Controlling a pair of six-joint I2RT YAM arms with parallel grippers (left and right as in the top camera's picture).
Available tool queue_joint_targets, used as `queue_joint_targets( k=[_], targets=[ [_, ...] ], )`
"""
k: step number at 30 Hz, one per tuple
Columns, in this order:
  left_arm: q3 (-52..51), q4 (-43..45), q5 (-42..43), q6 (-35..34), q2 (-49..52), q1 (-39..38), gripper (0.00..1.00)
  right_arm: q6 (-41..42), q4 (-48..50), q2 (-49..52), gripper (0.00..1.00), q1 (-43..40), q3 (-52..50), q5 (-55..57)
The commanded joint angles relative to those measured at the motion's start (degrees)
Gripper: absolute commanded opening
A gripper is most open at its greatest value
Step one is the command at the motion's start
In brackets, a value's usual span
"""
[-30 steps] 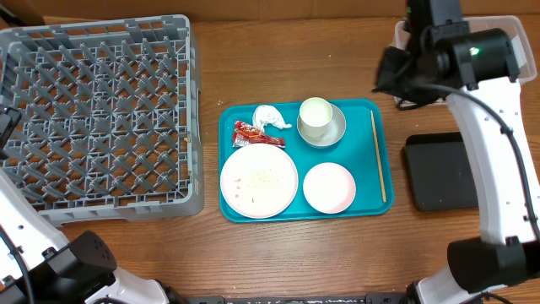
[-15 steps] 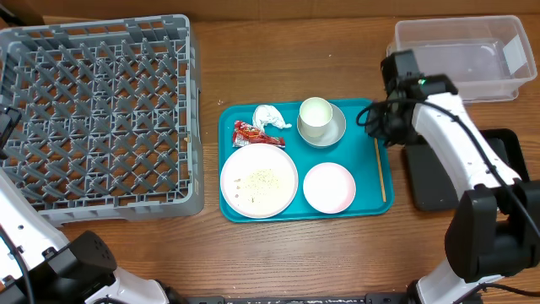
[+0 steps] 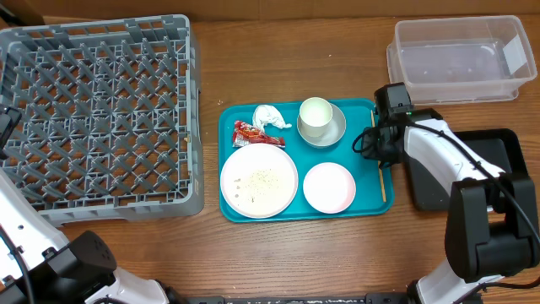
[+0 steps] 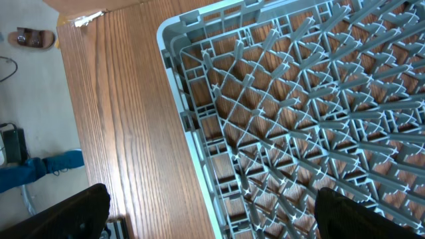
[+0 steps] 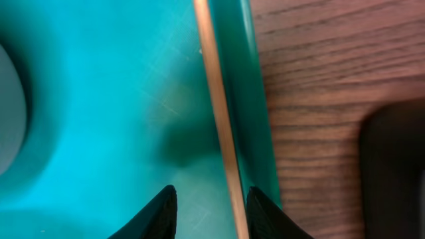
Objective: Sort waste into correct bins and load items into the dishwasher
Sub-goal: 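Grasp the second wooden chopstick with the right gripper and lift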
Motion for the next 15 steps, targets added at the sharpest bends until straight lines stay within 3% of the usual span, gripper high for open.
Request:
queue_joint_targets(
  k=[1, 15],
  targets=[
    [0.2, -0.1, -0.9, -1.2, 0.5, -0.1, 1.0, -3.3, 2.1, -0.5, 0.36, 0.1, -1.4, 0.6],
    [0.2, -0.1, -0.9, -1.2, 0.5, -0.1, 1.0, -3.4, 6.9, -0.5, 0.39, 0.1, -5.4, 1.2]
  ],
)
